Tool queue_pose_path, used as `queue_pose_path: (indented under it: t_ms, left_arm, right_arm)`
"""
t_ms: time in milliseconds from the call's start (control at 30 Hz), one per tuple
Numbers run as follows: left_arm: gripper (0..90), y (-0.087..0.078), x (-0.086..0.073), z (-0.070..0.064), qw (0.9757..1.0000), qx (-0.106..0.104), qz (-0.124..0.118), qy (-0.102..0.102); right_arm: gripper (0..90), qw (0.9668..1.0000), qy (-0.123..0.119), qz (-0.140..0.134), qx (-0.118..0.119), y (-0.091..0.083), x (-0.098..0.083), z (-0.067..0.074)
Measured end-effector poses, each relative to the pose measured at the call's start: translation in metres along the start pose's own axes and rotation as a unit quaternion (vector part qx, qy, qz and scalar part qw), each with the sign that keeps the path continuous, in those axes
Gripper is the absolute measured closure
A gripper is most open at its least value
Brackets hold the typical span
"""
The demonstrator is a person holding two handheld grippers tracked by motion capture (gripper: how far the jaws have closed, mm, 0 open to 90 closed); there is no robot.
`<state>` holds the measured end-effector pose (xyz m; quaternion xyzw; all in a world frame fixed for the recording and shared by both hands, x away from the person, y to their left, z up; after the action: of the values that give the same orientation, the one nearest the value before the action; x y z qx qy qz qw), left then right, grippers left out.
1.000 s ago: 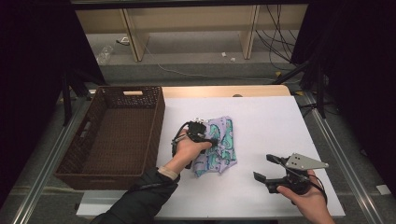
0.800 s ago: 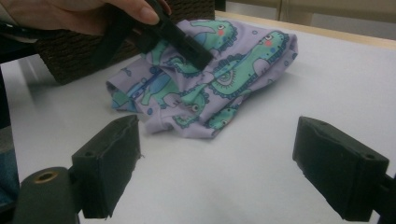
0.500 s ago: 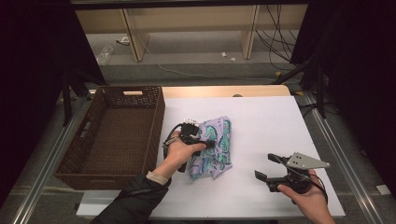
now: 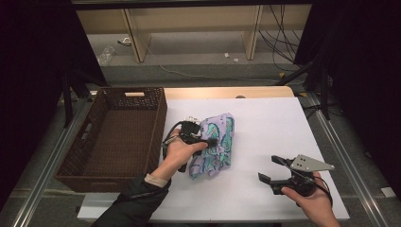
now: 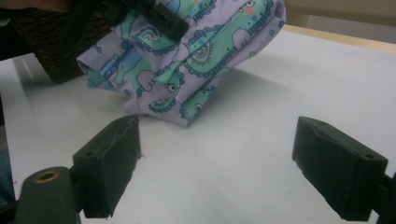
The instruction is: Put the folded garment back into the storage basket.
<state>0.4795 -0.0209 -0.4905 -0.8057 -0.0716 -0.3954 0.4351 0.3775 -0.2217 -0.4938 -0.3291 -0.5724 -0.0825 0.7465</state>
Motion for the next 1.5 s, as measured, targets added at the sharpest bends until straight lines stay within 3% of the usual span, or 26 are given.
queue_pose_path:
  t_ms: [200, 633, 1500]
  left_arm:
    - [68.9, -0.010, 0.005, -0.008, 0.9999, 0.002, -0.007, 0.013]
    - [68.9, -0.023, 0.015, -0.011, 0.9994, 0.013, -0.022, 0.024]
    - [68.8, -0.056, 0.037, -0.012, 0.9982, 0.019, -0.052, 0.024]
  right_arm:
    - [16.5, 1.0000, 0.001, 0.000, -0.002, 0.000, 0.000, 0.000]
    - [16.6, 1.0000, 0.001, -0.002, -0.004, -0.001, 0.001, -0.001]
    - [16.7, 1.0000, -0.004, 0.001, -0.006, 0.000, 0.000, -0.002]
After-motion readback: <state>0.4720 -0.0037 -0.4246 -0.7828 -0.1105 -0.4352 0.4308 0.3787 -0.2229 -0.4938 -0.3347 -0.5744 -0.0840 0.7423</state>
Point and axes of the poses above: each handheld gripper's, and its own axes: y roughly forward along the jaws, x roughly out of its top, z roughly to its left, the point moved 10 cm from there along y, roughly forward along the jaws, and after that the axes turned 7 degrees about x, right-handed, at the moved point
